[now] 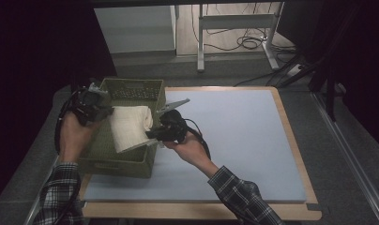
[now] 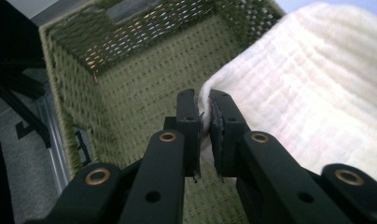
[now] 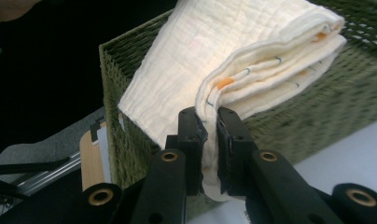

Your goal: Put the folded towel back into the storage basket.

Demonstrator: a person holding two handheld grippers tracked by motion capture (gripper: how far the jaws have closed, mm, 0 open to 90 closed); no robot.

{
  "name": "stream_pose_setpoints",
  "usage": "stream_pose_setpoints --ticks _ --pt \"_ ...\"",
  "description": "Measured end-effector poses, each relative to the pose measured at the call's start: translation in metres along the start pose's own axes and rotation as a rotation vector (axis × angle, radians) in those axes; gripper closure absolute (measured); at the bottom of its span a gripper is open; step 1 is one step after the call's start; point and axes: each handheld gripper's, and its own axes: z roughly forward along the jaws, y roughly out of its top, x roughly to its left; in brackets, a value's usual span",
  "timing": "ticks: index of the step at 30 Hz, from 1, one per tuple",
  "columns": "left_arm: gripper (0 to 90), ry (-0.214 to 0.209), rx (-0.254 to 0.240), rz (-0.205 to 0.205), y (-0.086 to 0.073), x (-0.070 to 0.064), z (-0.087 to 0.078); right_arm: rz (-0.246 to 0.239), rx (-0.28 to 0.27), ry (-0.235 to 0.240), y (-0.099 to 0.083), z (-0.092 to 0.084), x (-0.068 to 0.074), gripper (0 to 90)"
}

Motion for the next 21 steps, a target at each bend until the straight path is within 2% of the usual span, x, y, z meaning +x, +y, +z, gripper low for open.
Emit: stream_pose_setpoints --ticks 3,4,13,21 --pt "83.2 0.004 0.008 -0.005 -0.003 0.003 0.001 0.007 0.004 0.005 0.0 0.008 0.004 80.6" --pt "83.1 0.007 0.01 -0.007 -0.005 0.003 0.002 0.012 0.013 0.002 0.0 0.018 0.009 80.6" --pt "83.1 0.02 0.034 -0.028 -0.023 0.016 0.008 0.01 0.06 -0.01 -0.002 0.054 0.026 80.4" --pt "83.0 0.019 0.036 -0.056 -0.035 0.023 0.014 0.02 0.086 -0.019 -0.001 0.077 0.033 80.2"
